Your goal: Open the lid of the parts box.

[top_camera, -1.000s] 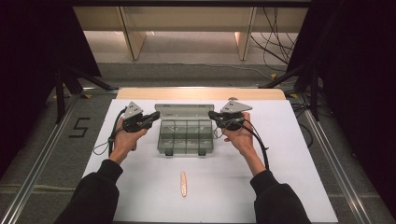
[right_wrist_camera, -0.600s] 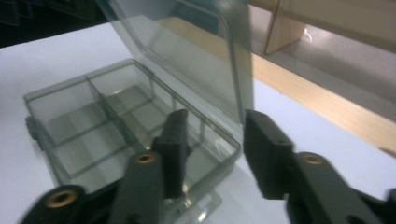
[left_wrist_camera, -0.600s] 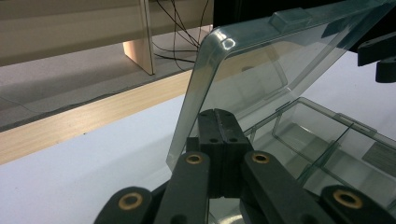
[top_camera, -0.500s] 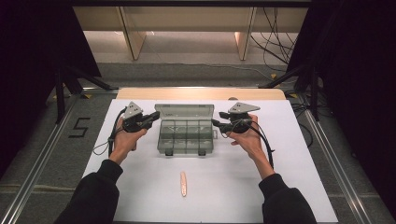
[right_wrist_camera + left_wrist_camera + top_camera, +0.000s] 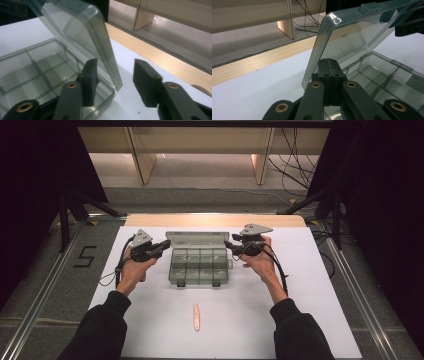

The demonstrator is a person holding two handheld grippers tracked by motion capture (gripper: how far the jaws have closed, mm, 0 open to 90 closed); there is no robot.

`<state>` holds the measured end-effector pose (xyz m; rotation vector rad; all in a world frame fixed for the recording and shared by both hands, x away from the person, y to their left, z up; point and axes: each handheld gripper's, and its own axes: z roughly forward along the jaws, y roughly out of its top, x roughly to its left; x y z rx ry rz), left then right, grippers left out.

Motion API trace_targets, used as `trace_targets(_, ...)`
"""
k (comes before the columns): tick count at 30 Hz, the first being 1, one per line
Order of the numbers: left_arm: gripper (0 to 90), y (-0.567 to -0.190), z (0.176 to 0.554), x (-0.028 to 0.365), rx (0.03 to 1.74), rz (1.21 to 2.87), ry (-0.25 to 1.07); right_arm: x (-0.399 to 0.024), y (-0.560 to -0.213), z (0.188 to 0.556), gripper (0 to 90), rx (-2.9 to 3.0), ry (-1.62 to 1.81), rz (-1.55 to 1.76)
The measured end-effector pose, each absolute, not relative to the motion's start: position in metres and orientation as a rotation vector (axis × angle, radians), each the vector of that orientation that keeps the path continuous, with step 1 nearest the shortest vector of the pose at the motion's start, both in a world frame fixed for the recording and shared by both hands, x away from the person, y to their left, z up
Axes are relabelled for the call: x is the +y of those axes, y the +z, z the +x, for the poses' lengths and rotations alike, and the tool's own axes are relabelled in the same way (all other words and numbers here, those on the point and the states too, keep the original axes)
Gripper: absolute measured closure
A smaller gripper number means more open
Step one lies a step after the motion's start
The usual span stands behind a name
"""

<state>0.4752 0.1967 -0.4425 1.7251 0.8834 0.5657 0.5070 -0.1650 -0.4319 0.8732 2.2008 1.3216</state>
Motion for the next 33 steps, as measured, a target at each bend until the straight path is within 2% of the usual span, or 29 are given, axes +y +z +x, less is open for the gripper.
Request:
trace_targets(8, 89.8, -0.443, 0.475, 0.196, 0.889, 1.733, 0.557, -0.16, -0.431, 0.511, 73.3, 2.193, 1.355, 0.86)
trace_targets(15, 86.7, -0.443, 0.469, 0.192, 0.899, 1.784, 0.533, -0.16, -0.432, 0.512, 78.6, 2.178, 1.355, 0.89)
trace_targets(27, 72.0, -0.449, 0.454, 0.188, 0.997, 1.935, 0.425, -0.158, -0.43, 0.513, 80.3, 2.172, 1.346, 0.927)
trace_targets(30, 70.7, -0.453, 0.449, 0.185, 0.999, 2.021, 0.437, -0.158, -0.429, 0.512, 80.7, 2.169, 1.328, 0.938)
trace_targets(31, 67.1, -0.455, 0.449, 0.183, 1.014, 2.023, 0.431, -0.157, -0.429, 0.513, 81.0, 2.167, 1.326, 0.944)
trace_targets(33, 67.0, -0.459, 0.448, 0.18, 1.046, 2.03, 0.424, -0.156, -0.428, 0.513, 81.1, 2.169, 1.317, 0.95)
